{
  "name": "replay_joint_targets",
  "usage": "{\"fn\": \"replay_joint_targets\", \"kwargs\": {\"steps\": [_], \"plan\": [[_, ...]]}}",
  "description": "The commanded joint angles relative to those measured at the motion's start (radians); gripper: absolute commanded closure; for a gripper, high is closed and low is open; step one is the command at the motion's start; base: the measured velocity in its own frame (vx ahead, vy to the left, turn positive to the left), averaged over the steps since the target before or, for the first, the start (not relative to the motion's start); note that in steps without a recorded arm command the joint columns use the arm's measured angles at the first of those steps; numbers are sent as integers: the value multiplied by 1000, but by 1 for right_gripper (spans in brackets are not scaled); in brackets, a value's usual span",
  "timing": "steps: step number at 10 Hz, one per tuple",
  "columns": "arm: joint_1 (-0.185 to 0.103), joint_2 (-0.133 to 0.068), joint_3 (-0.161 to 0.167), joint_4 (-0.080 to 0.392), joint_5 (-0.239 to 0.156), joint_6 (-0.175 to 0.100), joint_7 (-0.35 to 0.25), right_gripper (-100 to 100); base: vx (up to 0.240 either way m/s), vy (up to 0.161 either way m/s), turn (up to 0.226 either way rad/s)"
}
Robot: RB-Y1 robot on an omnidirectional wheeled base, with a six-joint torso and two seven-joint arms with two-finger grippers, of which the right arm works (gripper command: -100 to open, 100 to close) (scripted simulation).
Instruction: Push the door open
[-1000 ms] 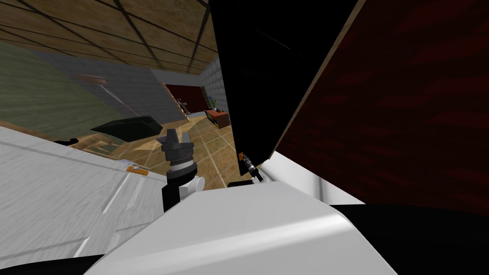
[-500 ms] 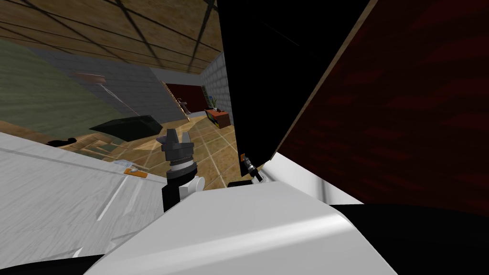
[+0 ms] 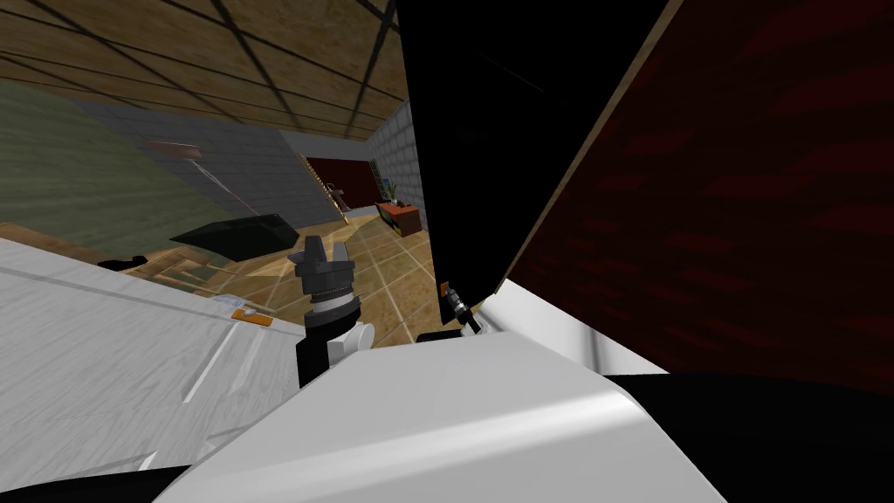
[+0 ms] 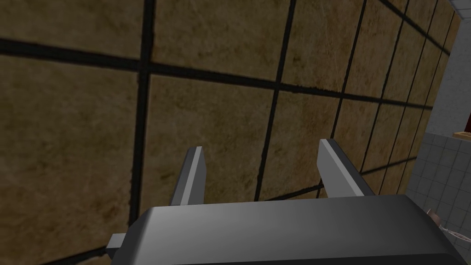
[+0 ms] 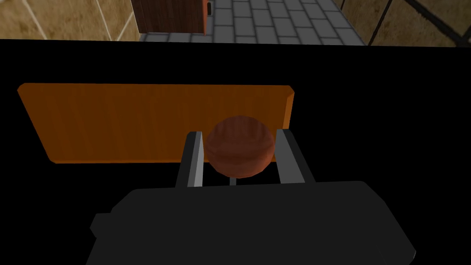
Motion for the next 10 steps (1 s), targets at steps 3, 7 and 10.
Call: {"fn": "replay_joint_targets", "kwargs": {"steps": [3,7,10], "plan": [[-12,-18,-34,4,-13,1,7,100,149,108,-35],[-17,-35,-85,11,-30,0,20,100,146,91,-51],[-6,-39,-88,-9,-35,8,20,-100,-21,83,-93]]}}
